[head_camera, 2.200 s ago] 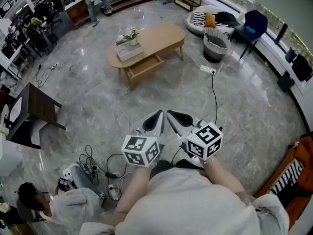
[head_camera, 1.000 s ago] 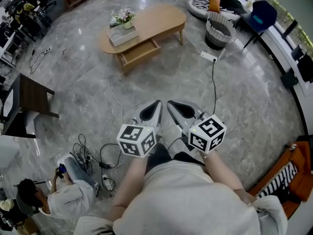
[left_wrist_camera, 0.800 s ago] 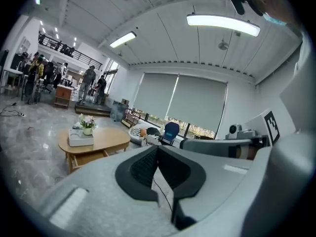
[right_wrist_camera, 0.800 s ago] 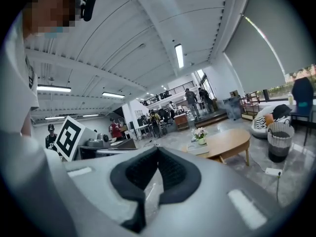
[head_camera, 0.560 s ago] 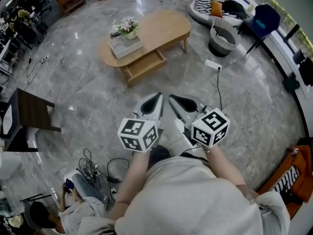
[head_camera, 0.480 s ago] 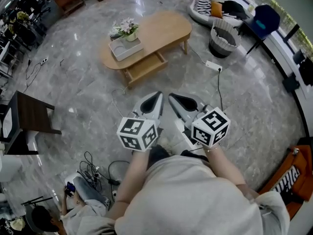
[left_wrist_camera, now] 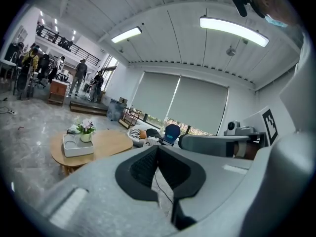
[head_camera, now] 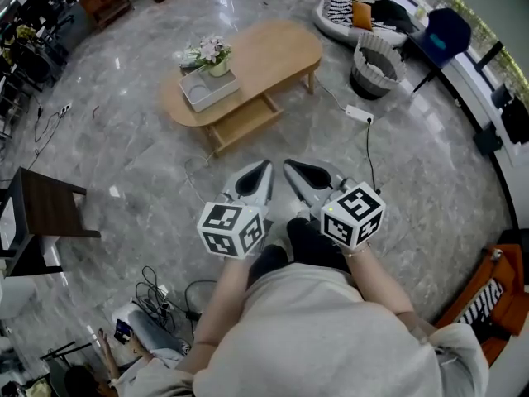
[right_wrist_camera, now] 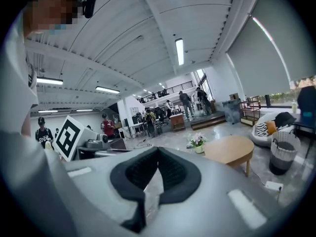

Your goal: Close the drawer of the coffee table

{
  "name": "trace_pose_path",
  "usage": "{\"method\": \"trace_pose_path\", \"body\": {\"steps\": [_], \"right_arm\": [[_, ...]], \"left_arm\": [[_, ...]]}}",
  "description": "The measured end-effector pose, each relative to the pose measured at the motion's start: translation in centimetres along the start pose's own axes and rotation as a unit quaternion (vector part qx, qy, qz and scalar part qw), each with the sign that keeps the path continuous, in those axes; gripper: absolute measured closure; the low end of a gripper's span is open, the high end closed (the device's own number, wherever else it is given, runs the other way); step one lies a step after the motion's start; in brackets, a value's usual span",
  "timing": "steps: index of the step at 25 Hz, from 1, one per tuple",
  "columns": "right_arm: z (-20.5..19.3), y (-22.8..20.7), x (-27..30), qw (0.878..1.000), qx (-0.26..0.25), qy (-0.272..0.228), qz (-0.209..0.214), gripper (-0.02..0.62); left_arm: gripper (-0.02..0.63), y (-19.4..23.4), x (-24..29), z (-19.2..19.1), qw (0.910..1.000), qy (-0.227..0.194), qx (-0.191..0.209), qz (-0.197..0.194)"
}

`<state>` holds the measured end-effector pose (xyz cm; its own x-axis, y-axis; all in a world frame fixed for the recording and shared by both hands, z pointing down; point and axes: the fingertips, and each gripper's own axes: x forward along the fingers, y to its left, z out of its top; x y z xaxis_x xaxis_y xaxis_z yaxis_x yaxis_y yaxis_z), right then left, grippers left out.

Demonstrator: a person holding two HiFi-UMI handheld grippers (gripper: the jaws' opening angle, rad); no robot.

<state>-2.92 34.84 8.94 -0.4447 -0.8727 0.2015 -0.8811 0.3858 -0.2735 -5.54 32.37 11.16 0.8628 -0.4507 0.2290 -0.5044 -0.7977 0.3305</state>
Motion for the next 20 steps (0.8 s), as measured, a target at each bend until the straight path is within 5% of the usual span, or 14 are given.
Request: {"method": "trace_pose_path", "body": {"steps": [12,20], "right_arm": [[0.5,-5.1,5.0,0.999,-0.021,0.019,0.033,0.592],[5.5,-11.5,10.4,0.995,-0.033,0.020,0.093,0.592]], "left_arm": [[0.604,4.0,4.9,1.4,0.9996,-0.005,-0.005,0.027],[0.603,7.5,11.8,5.4,0.9979,-0.011,0.000,0.064]]}}
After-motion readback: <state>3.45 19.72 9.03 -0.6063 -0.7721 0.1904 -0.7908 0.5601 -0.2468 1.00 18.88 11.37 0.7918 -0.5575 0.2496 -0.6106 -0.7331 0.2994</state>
